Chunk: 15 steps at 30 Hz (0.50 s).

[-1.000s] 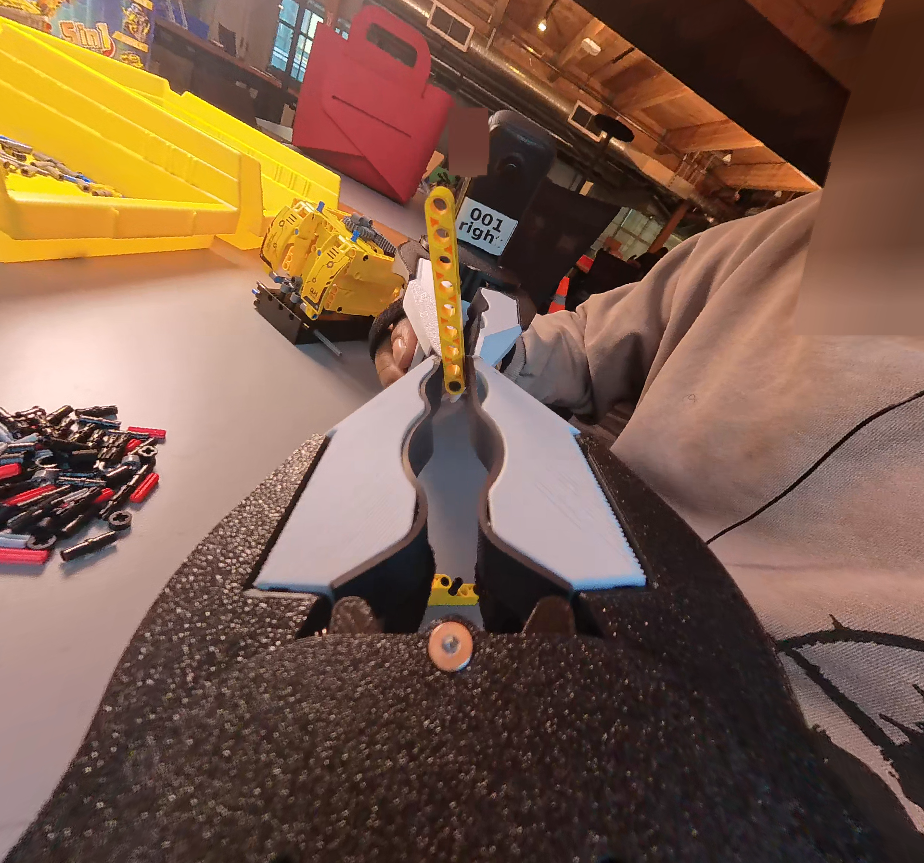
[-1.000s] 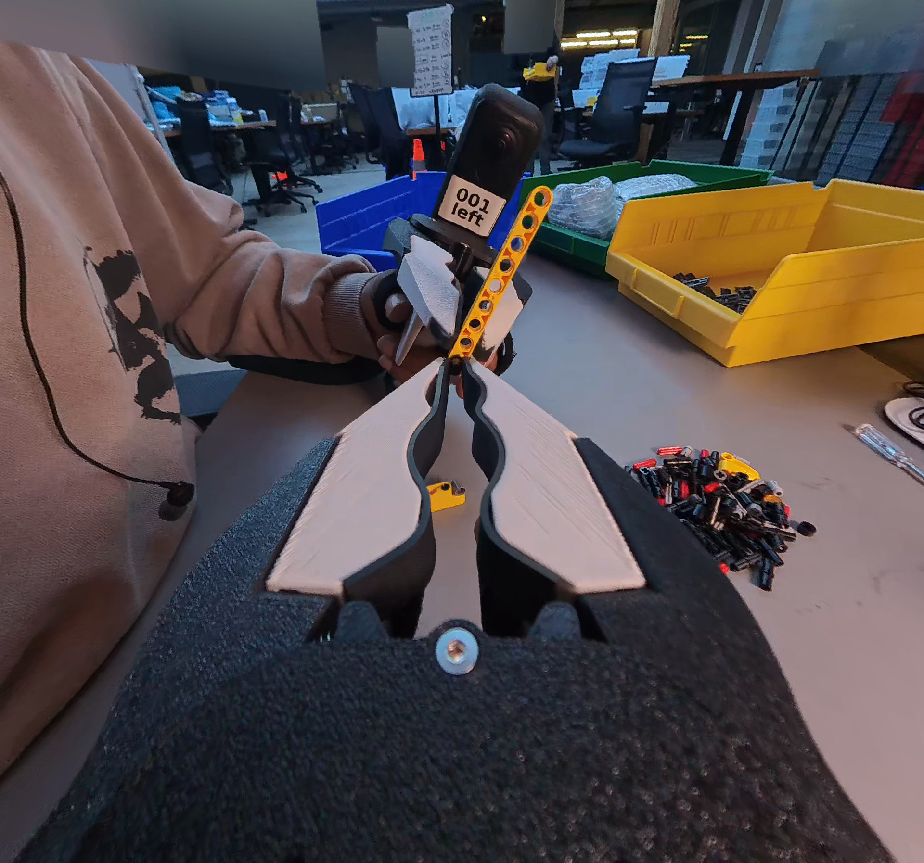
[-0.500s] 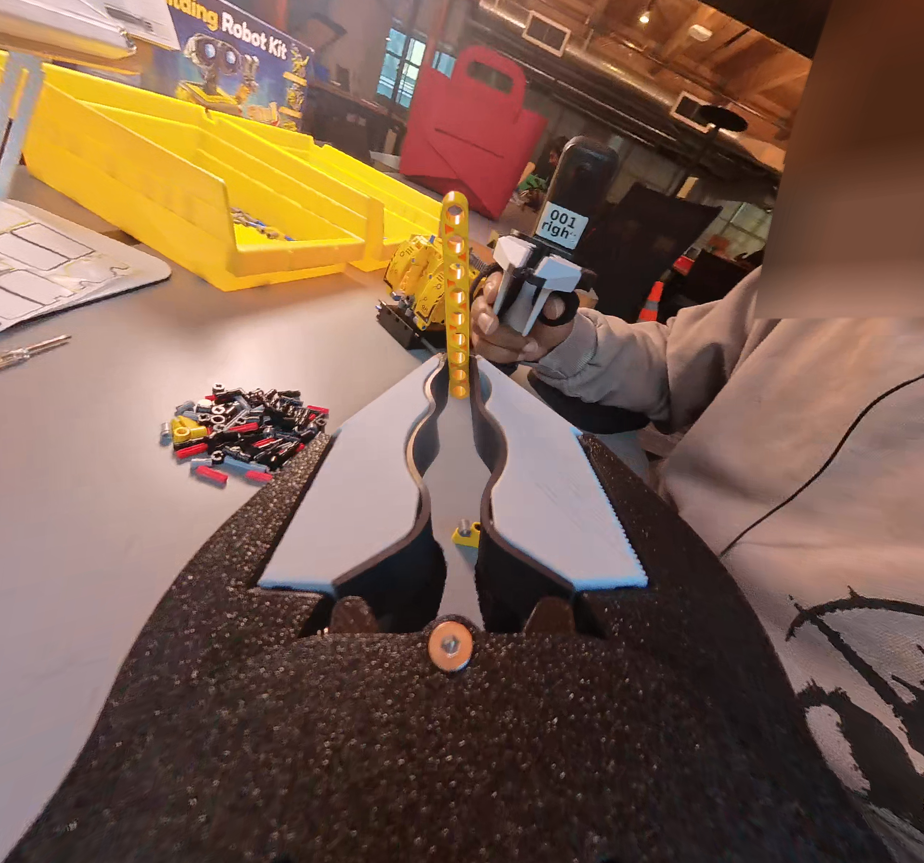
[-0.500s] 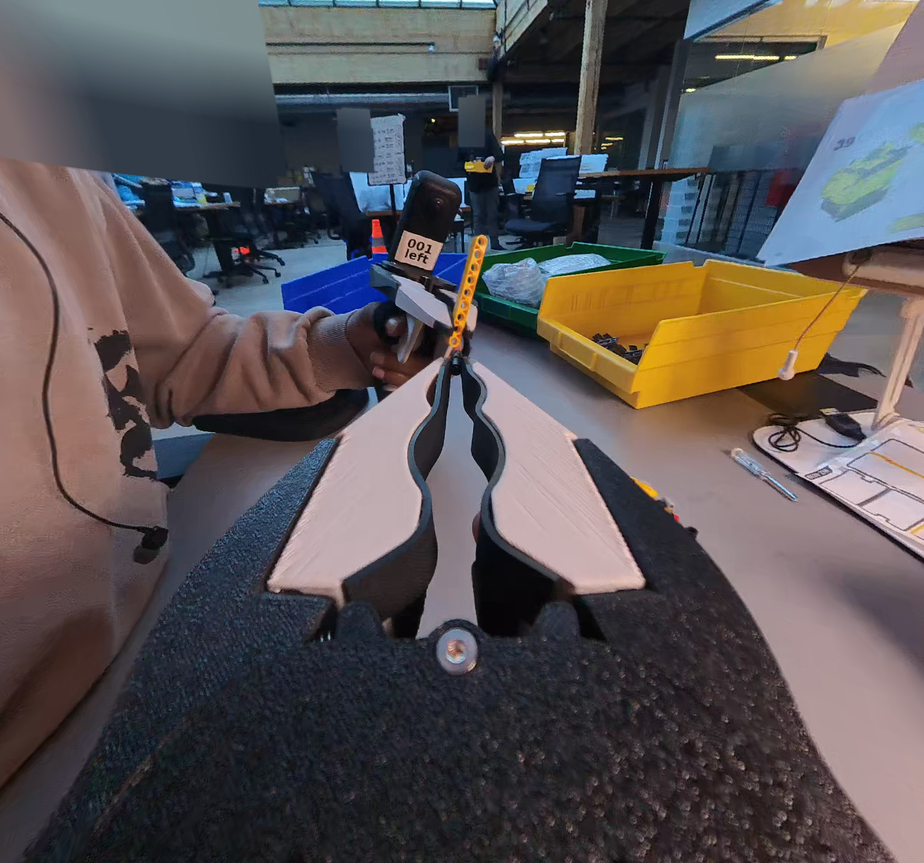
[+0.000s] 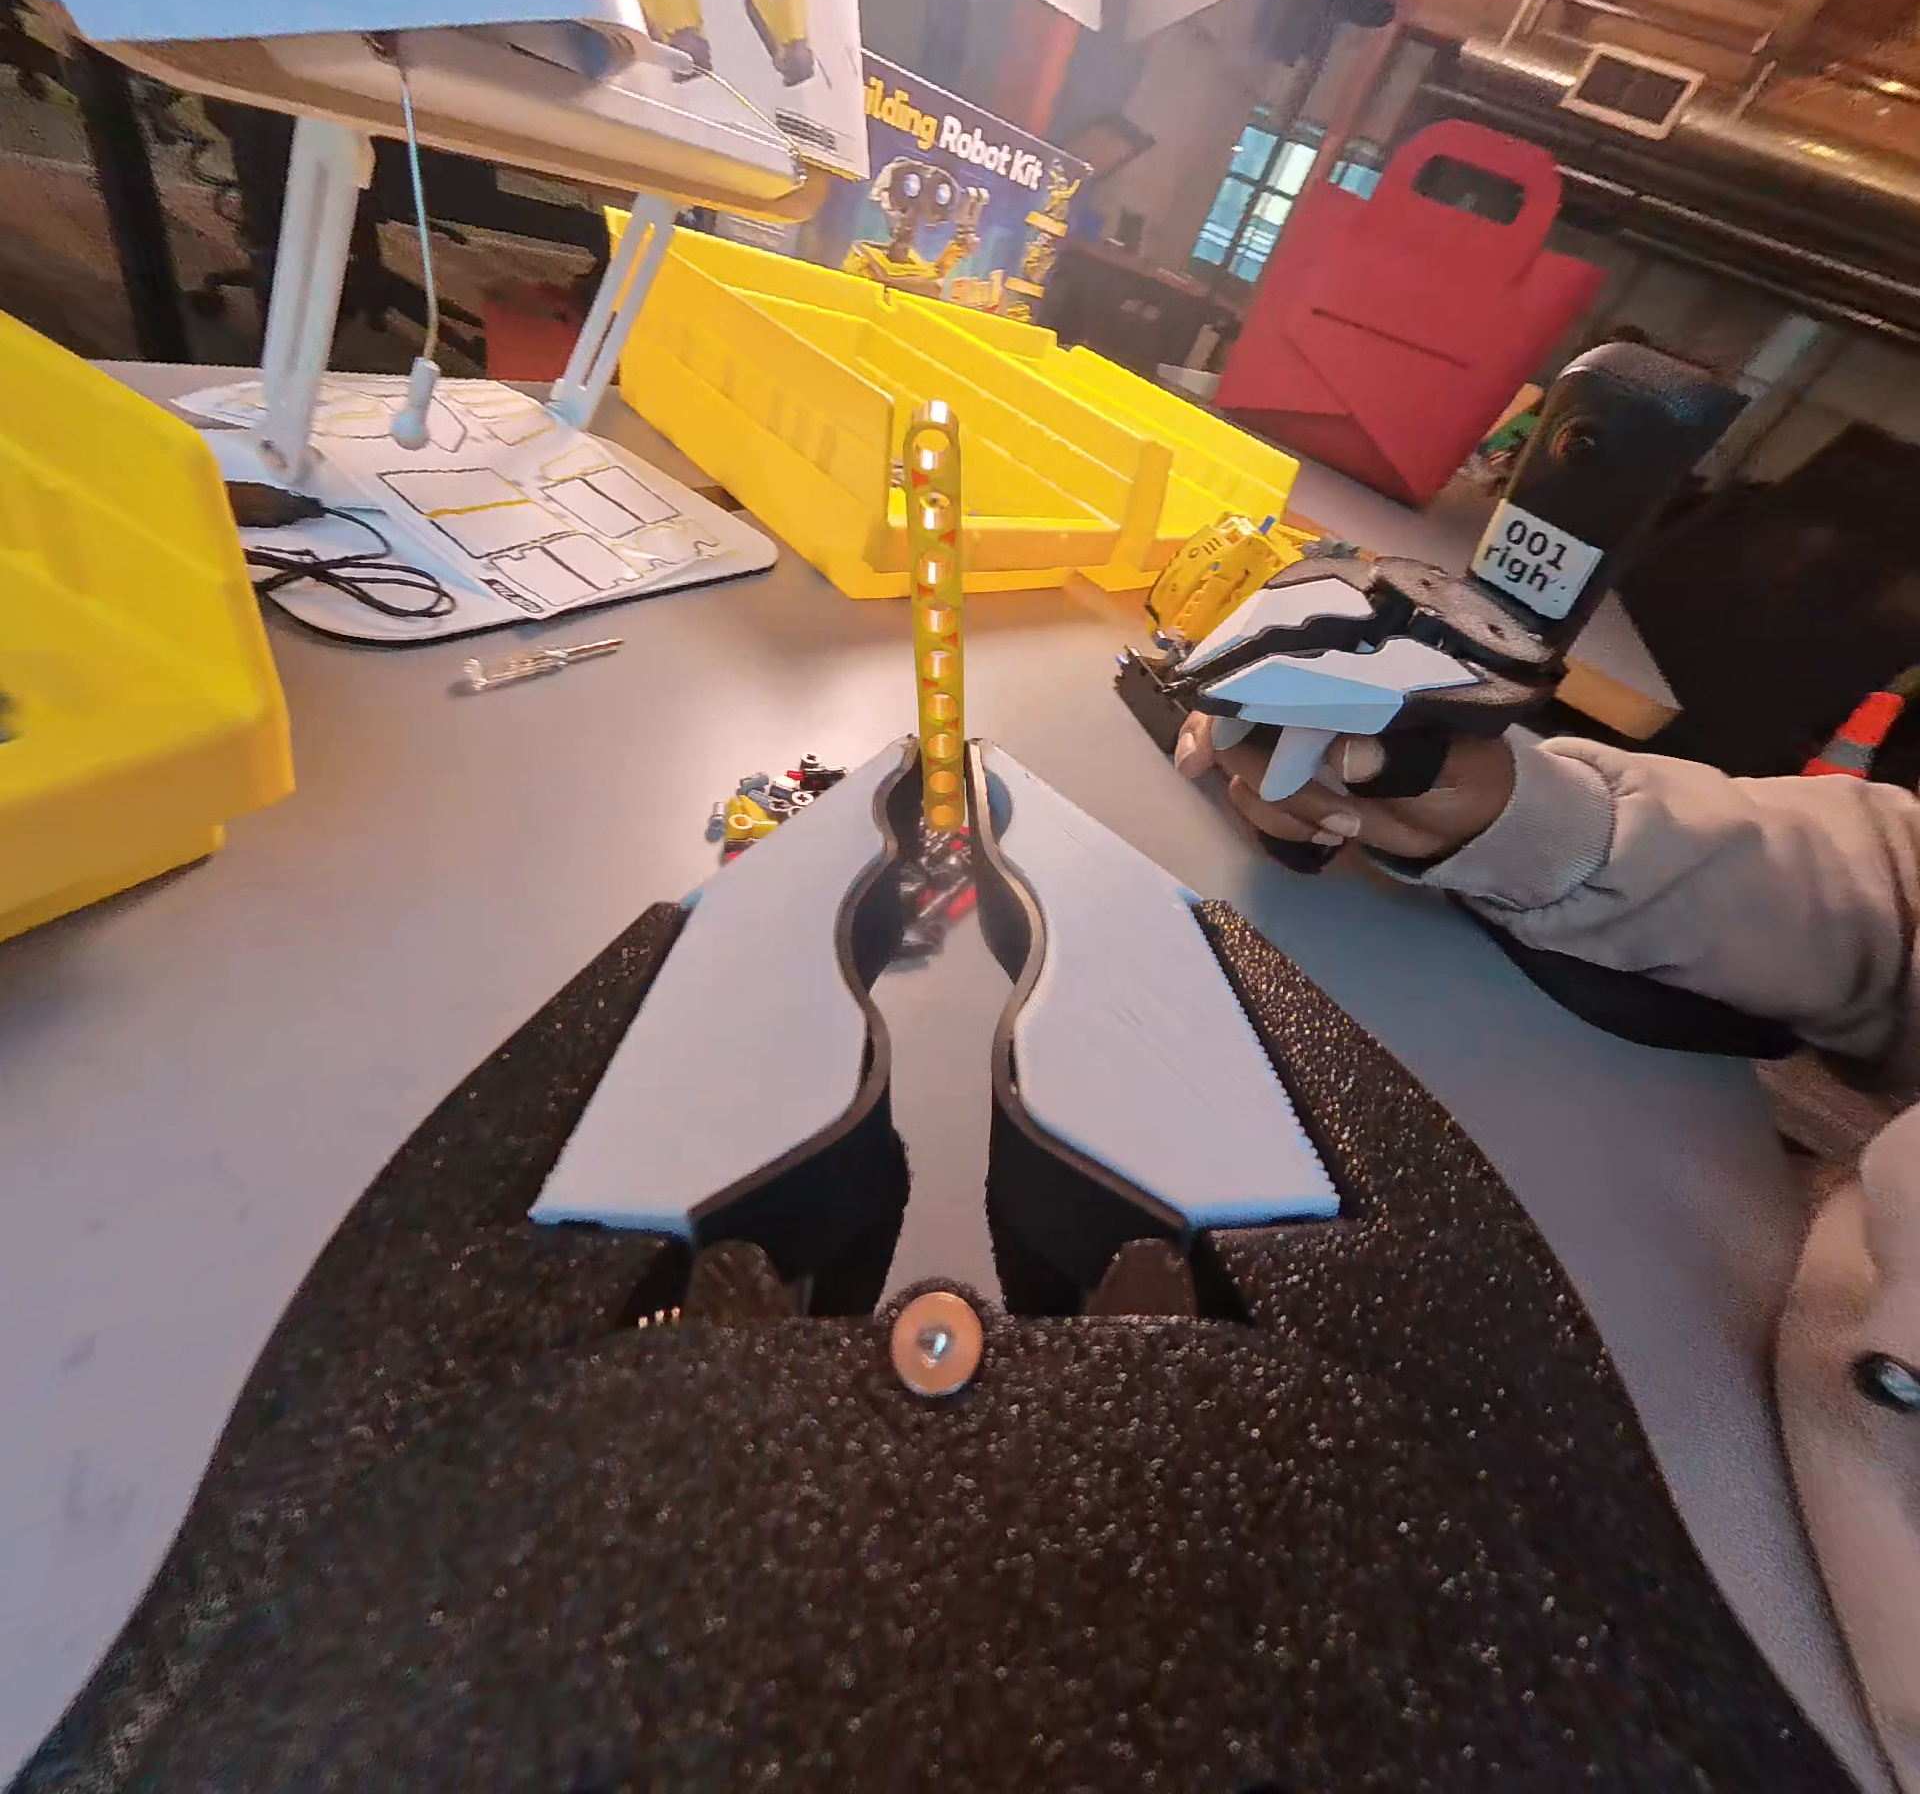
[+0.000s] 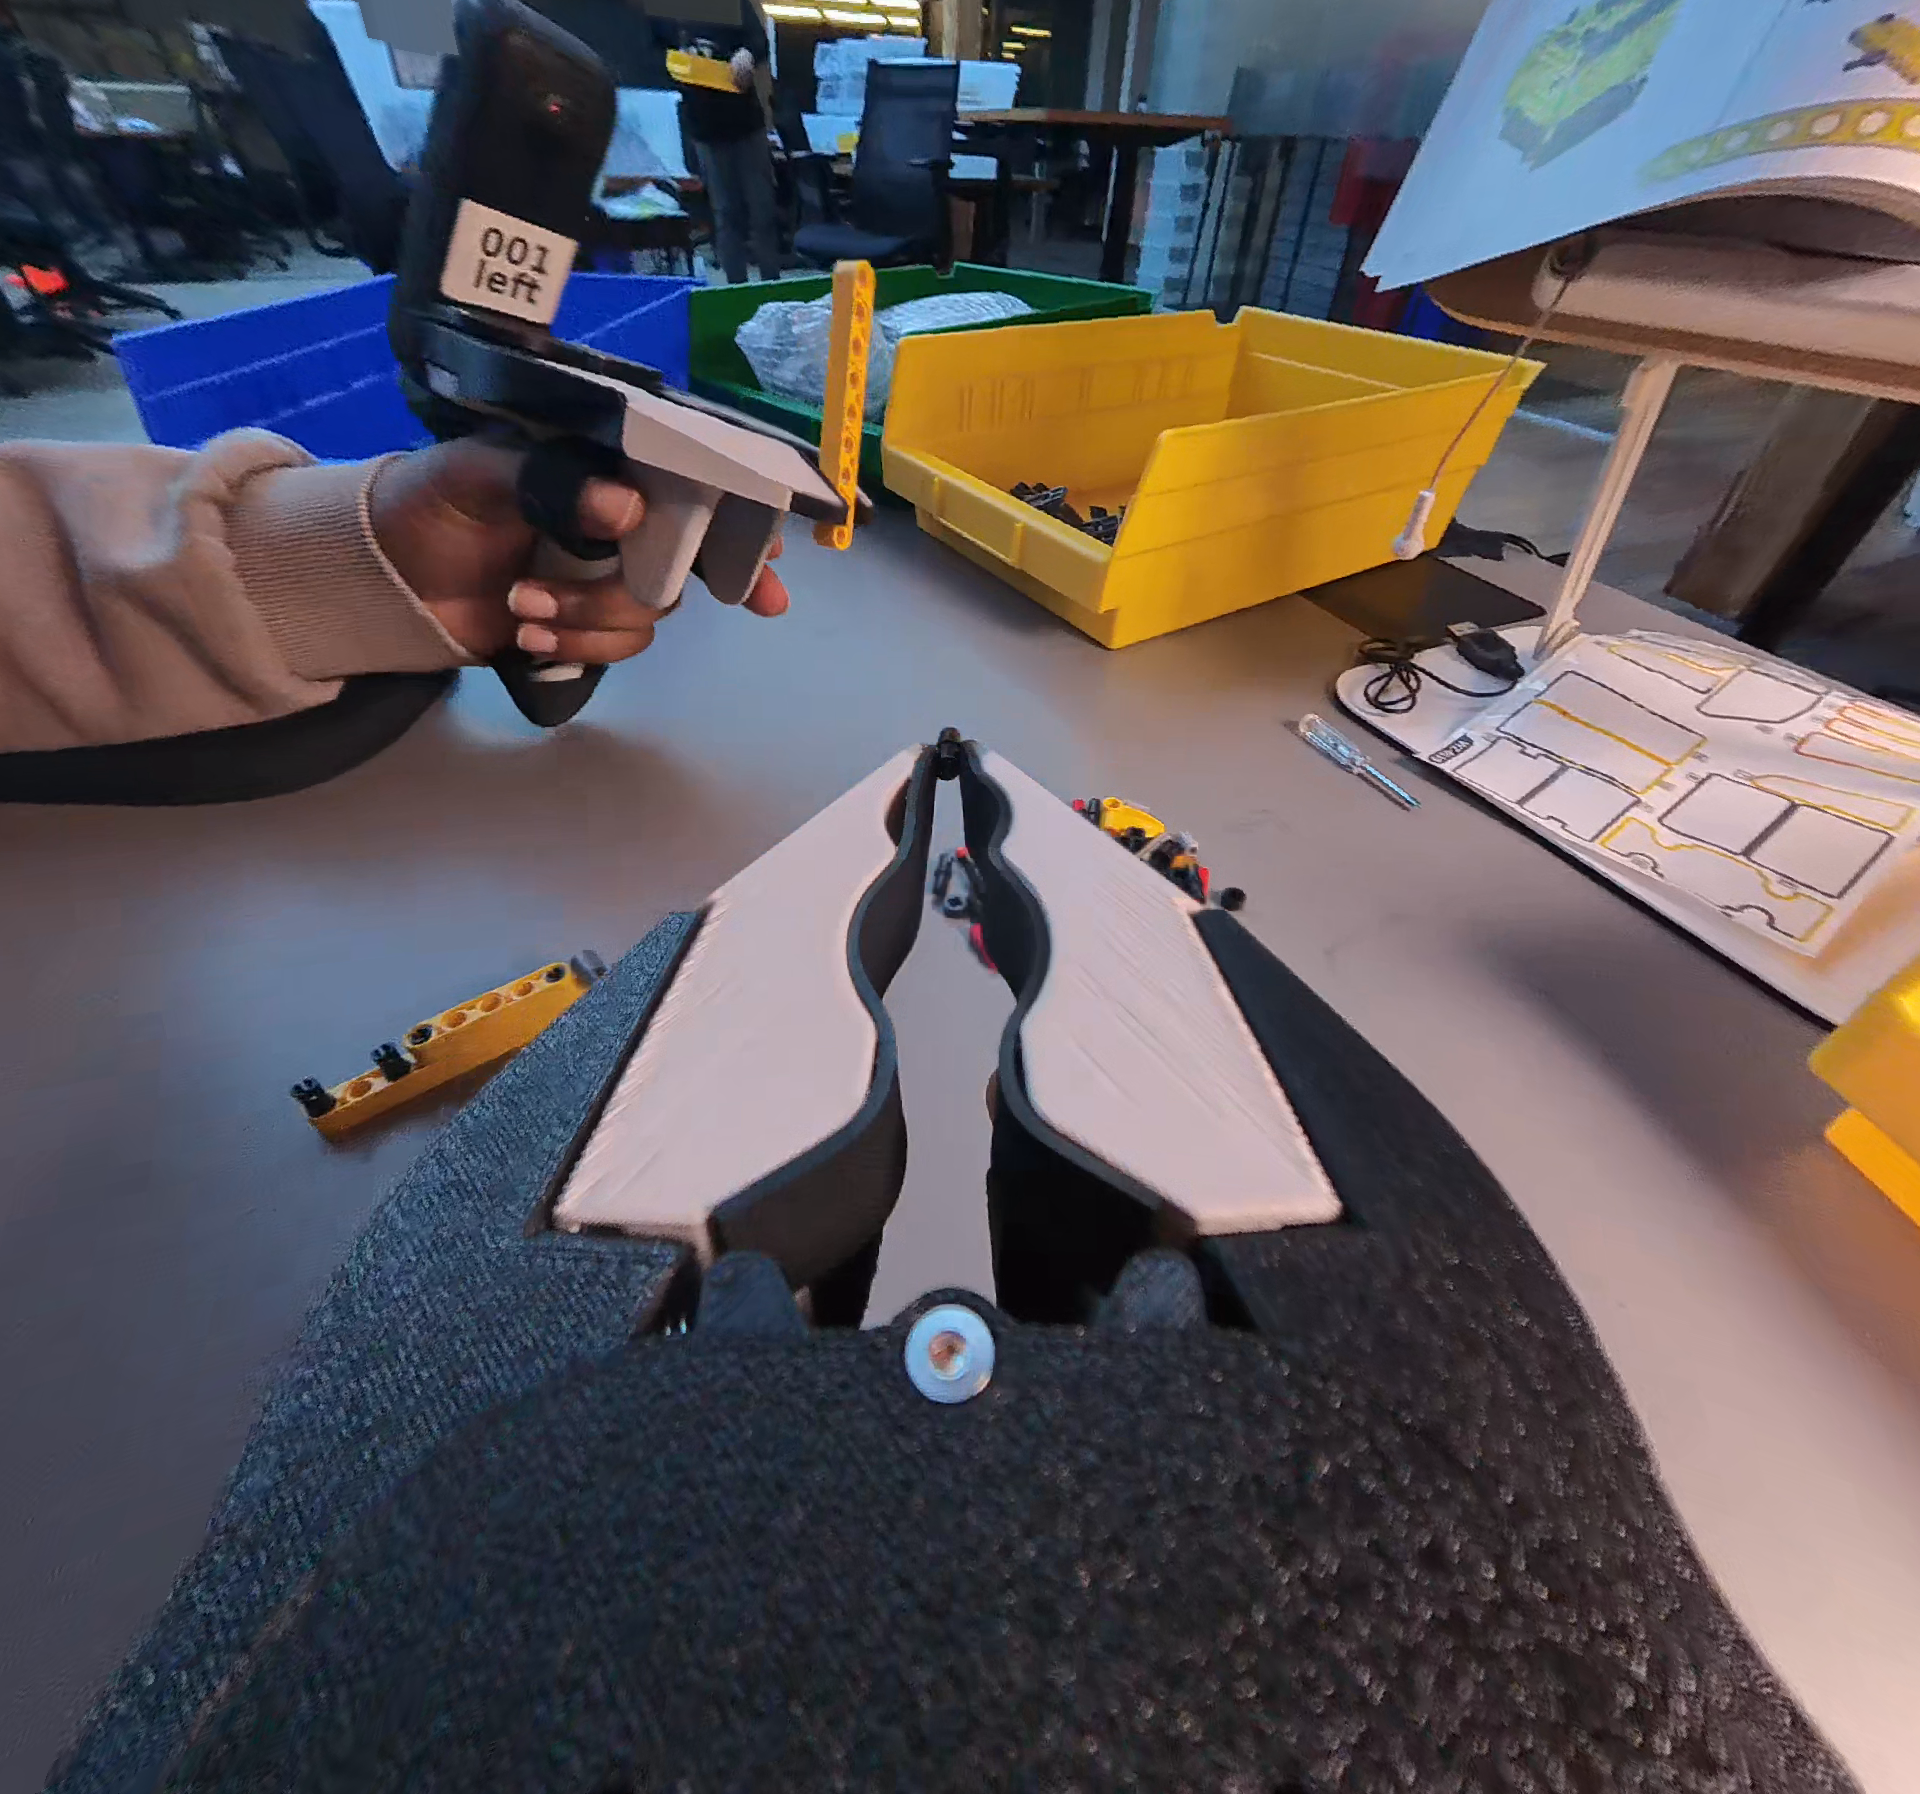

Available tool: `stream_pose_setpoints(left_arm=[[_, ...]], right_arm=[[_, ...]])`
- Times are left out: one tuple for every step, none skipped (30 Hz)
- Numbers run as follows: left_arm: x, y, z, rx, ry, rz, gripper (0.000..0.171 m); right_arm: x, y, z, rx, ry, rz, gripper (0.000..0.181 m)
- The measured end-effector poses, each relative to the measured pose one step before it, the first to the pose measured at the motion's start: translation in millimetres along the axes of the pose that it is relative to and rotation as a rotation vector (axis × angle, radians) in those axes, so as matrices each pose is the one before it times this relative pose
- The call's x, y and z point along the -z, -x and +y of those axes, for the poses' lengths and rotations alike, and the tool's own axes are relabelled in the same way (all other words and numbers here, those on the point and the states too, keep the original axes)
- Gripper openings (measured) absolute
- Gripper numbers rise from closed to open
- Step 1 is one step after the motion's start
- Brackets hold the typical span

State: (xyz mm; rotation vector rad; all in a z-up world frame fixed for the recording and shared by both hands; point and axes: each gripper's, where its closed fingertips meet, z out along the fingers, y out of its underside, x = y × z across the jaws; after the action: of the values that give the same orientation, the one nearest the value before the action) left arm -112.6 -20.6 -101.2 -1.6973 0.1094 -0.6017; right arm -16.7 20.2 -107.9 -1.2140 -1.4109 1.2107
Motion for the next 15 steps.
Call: stream_pose_setpoints(left_arm=[[0.67, 2.01, 0.0, -0.015, 0.0054, -0.0242, 0.006], [0.51, 2.15, 0.05, -0.0171, 0.00604, -0.0247, 0.006], [0.62, 2.1, 0.21, -0.0189, 0.00689, -0.0232, 0.006], [0.36, 2.17, 0.35, -0.0189, 0.00846, -0.0215, 0.006], [0.41, 2.03, 0.48, -0.0168, 0.00739, -0.0182, 0.006], [0.43, 1.56, -0.21, -0.0116, 0.00169, -0.0129, 0.006], [0.25, 0.1, -0.39, -0.0032, -0.00013, -0.0025, 0.006], [-0.12, -0.96, -0.22, 0.0022, 0.00105, 0.0066, 0.006], [-0.4, -1.28, 0.25, 0.0014, 0.00224, 0.0076, 0.006], [-0.59, -1.09, 0.93, -0.0015, 0.00498, 0.0059, 0.006], [-1.08, -1.53, 2.0, -0.0024, 0.01057, 0.0086, 0.006], [-1.44, -2.12, 2.76, -0.0017, 0.01496, 0.0131, 0.006], [-1.55, -2.32, 2.71, -0.0035, 0.01251, 0.0127, 0.006], [-1.37, -1.77, 2.29, -0.0069, 0.00855, 0.0084, 0.007], [-1.35, -2.07, 2.57, -0.0084, 0.01194, 0.0088, 0.006]], right_arm=[[-0.82, -4.57, 2.11, -0.0031, 0.0098, 0.0253, 0.004], [-0.85, -5.0, 2.41, -0.0053, 0.0121, 0.0275, 0.004], [-0.82, -5.13, 2.8, -0.0048, 0.0169, 0.0276, 0.004], [-1.13, -4.63, 1.97, -0.0026, 0.0151, 0.0238, 0.004], [-1.76, -6.3, 2.07, -0.0003, 0.0171, 0.035, 0.004], [-3.55, -6.84, 3.62, 0.002, 0.0312, 0.036, 0.004], [-5.64, -5.26, 4.56, 0.0025, 0.0418, 0.0256, 0.004], [-6.83, -4.06, 4.51, 0.0004, 0.0446, 0.0212, 0.004], [-7.89, -2.02, 4.85, 0.0034, 0.0477, 0.0104, 0.004], [-8.74, 1.11, 4.32, 0.0065, 0.0446, -0.0058, 0.004], [-8.84, 4.45, 2.28, 0.0003, 0.0296, -0.0235, 0.004], [-8.74, 4.9, 2.8, -0.0094, 0.0323, -0.0255, 0.003], [-8.18, 1.81, 4.75, -0.0076, 0.0411, -0.0066, 0.003], [-7.44, 0.45, 7.28, 0.0097, 0.0546, 0.0008, 0.006], [-5.33, -1.22, 5.71, 0.0208, 0.0461, 0.0125, 0.013]])
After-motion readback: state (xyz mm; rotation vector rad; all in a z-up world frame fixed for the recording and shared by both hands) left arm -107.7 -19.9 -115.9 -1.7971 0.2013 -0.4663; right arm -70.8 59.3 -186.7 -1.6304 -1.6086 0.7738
